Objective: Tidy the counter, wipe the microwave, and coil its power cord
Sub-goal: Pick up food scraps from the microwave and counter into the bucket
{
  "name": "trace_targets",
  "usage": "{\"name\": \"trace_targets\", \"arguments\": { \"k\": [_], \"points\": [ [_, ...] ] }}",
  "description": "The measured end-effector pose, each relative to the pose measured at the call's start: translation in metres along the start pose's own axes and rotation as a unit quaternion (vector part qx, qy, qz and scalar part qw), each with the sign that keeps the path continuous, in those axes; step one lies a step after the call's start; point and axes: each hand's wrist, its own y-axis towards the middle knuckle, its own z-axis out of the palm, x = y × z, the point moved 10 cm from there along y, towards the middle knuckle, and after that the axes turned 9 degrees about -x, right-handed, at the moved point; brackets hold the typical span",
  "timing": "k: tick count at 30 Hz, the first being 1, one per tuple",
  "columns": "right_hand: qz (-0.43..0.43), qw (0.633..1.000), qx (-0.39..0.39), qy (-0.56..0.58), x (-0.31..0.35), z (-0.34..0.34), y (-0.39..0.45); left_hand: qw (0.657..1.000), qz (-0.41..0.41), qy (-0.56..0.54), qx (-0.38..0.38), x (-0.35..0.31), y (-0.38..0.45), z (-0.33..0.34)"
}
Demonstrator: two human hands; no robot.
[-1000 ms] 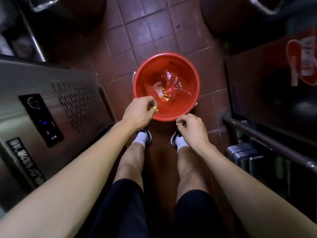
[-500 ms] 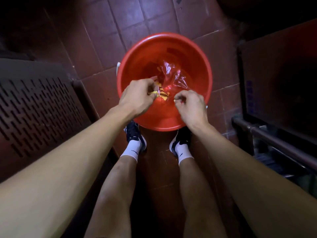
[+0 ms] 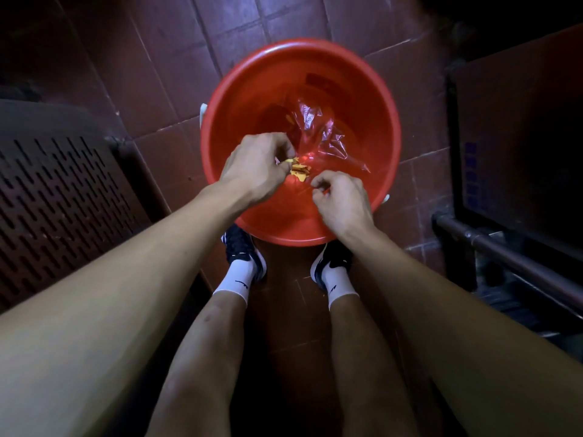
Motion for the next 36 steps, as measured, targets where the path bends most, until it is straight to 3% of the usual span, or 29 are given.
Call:
{"name": "trace_targets", "arguments": {
  "k": [8,12,17,24,36],
  "points": [
    [0.000,1.000,0.011,-0.004,-0.002,-0.014,-0.006,1.000,-0.003,0.017,0.003,-0.002,-0.014,-0.006],
    [-0.007,1.000,0.020,-0.010,0.007,-0.029,-0.017,0.994,0.036,0.102,0.029,-0.006,-0.032,-0.011],
    [-0.062,0.996,0.029,-0.066,0.027,-0.064,-0.040,0.981,0.065,0.177,0.036,-0.017,-0.067,-0.032],
    [-0.137,0.977,0.052,-0.152,0.068,-0.140,-0.094,0.980,0.031,0.193,0.034,-0.056,-0.135,-0.082],
    [-0.328,0.917,-0.006,-0.228,0.204,-0.288,-0.216,0.981,0.020,0.164,-0.100,-0.159,-0.287,-0.232]
  ]
}}
